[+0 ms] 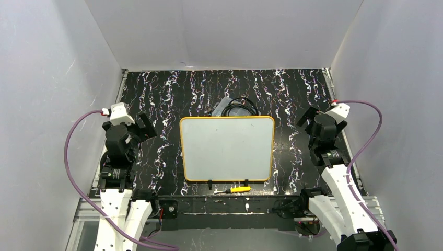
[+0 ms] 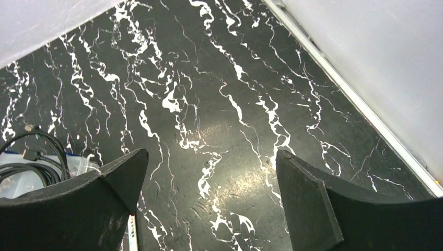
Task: Write a sentence on the whiteboard
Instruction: Pick up the whiteboard marker from the center of the board.
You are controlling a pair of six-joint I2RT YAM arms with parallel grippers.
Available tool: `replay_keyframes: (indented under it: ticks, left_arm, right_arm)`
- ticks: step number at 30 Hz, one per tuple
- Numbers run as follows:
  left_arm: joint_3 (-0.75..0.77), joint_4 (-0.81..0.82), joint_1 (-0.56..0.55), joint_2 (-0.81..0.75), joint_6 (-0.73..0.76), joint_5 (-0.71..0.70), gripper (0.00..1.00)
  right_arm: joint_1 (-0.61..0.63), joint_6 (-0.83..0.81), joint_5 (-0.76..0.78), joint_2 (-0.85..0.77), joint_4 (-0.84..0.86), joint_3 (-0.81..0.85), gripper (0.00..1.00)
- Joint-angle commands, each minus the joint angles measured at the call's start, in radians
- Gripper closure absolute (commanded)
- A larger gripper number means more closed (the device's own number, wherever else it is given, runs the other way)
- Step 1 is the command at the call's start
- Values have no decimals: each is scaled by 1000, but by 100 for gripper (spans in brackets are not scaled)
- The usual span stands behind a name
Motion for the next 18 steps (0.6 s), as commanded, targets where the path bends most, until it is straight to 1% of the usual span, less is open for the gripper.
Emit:
replay_keyframes:
  ticks: [1,4,7,9,12,15,18]
  left_arm:
    - [23,-7,5,14,-19,-38,1]
    - [30,-13,5,29,-25,-44,1]
    - [34,-14,6,31,-27,-36,1]
    - [27,-12,5,25,-26,-48,1]
    - [21,-24,5,19,-29,-86,1]
    - [20,-28,5,10,-22,-74,1]
    - [-7,3,6,-23,-13,-30,1]
  right_arm:
    - [-3,-8,-44,24,-6,45,0]
    - [-3,-20,-102,62,-19,57,0]
    - [-3,-34,-193,119,-8,63,0]
    - [-4,-1,-212,163,-24,70,0]
    - [-11,6,-289,223,40,44,0]
    - [-39,-16,-385,332,59,74,0]
    - [-61,-55,-469,455,49,130,6]
